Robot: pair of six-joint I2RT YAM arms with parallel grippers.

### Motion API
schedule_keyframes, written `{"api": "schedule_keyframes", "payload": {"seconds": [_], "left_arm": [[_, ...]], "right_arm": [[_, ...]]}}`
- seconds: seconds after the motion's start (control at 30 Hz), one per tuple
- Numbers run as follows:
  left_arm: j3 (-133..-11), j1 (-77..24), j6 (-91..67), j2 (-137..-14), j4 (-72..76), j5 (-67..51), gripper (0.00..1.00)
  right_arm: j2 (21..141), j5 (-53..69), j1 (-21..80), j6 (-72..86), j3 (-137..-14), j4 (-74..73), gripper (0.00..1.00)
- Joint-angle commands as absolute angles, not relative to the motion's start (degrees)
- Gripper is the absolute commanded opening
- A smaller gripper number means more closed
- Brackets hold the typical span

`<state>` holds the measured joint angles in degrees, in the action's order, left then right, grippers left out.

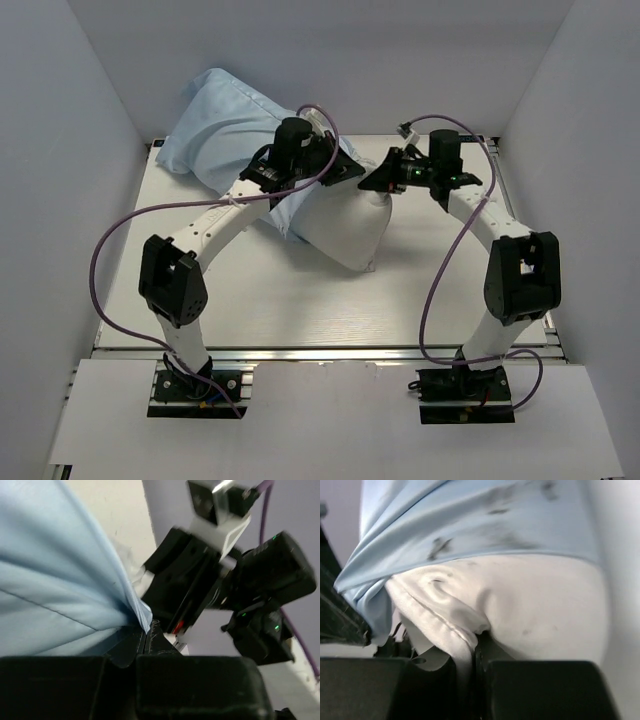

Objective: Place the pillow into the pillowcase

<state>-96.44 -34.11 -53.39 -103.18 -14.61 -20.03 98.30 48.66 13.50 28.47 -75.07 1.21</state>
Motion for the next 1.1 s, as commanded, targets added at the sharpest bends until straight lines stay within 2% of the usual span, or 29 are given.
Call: {"api": "schedule_keyframes", "payload": {"seconds": [0.0, 0.03, 0.1, 0.13, 0.17, 0.2, 0.23, 0.27, 0.3, 0.33, 0.37, 0.43, 0.5, 0.53, 0.57, 0.63, 0.67, 0.73, 0.93, 1.07], "left_arm": [[-96.3, -36.1, -54.7, -99.9, -5.8, -22.3, 0.00], [-97.1, -36.1, -54.4, -101.0, -6.1, -22.7, 0.01], [-99.9, -36.2, -53.8, -103.7, -7.0, -22.8, 0.10], [-101.1, -36.2, -53.5, -104.5, -7.6, -22.7, 0.29], [-102.5, -36.2, -53.3, -104.9, -9.0, -22.2, 0.40], [-106.0, -36.2, -51.6, -105.7, -10.0, -21.7, 0.48], [-108.4, -36.2, -50.4, -106.1, -11.4, -21.2, 0.54], [-111.2, -36.2, -48.6, -106.4, -16.2, -20.5, 0.61], [-114.7, -36.2, -44.0, -107.6, -19.6, -18.7, 0.61], [-123.0, -36.1, -41.6, -108.4, -23.4, -17.4, 0.63], [-127.1, -36.2, -39.1, -109.2, -31.8, -15.7, 0.64], [-133.3, -36.2, -33.3, -109.0, -38.1, -10.7, 0.64], [-129.8, -36.2, -29.9, -105.9, -41.7, -5.8, 0.65], [-121.7, -36.2, -29.4, -101.6, -41.0, -4.7, 0.65], [-116.9, -36.2, -29.2, -99.2, -39.9, -3.7, 0.65], [-107.9, -36.2, -28.8, -95.0, -37.2, -1.6, 0.65], [-101.0, -36.5, -28.6, -92.3, -35.6, -0.9, 0.65], [-95.0, -36.7, -27.0, -91.1, -34.9, 3.3, 0.65], [-89.8, -37.7, -22.9, -91.5, -34.5, 9.3, 0.65], [-84.0, -37.8, -22.3, -89.9, -33.1, 12.8, 0.65]], "right_arm": [[103.2, 36.1, 8.7, 21.2, -78.0, -5.6, 0.00], [103.8, 35.8, 7.9, 19.5, -78.8, -6.4, 0.00], [104.9, 35.8, 7.5, 18.4, -80.2, -6.9, 0.00], [104.9, 36.0, 7.4, 17.2, -80.2, -6.9, 0.01], [104.9, 36.3, 7.5, 16.7, -80.2, -7.0, 0.05], [104.9, 36.9, 7.4, 16.3, -80.2, -7.0, 0.11], [104.9, 37.3, 7.4, 16.0, -80.3, -7.2, 0.26], [104.9, 37.6, 7.5, 14.6, -80.4, -7.3, 0.33], [104.9, 38.1, 7.4, 13.8, -81.2, -8.4, 0.40], [104.8, 38.3, 7.4, 12.8, -81.5, -8.8, 0.53], [104.4, 38.5, 7.3, 11.8, -82.0, -9.3, 0.56], [103.7, 38.5, 7.3, 7.8, -84.3, -11.7, 0.64], [102.8, 37.5, 7.3, 3.9, -86.6, -13.9, 0.69], [102.0, 36.9, 7.3, 2.6, -87.3, -14.6, 0.76], [101.4, 35.4, 7.2, 1.2, -87.9, -15.0, 0.77], [99.9, 32.8, 7.0, -3.0, -89.2, -16.0, 0.89], [99.3, 29.9, 6.9, -4.0, -89.6, -16.0, 0.89], [97.7, 26.8, 6.2, -7.2, -89.9, -15.6, 0.90], [89.3, 19.7, 5.2, -17.1, -85.0, -9.2, 0.89], [82.0, 23.5, 6.1, -21.9, -75.9, -3.8, 0.89]]}}
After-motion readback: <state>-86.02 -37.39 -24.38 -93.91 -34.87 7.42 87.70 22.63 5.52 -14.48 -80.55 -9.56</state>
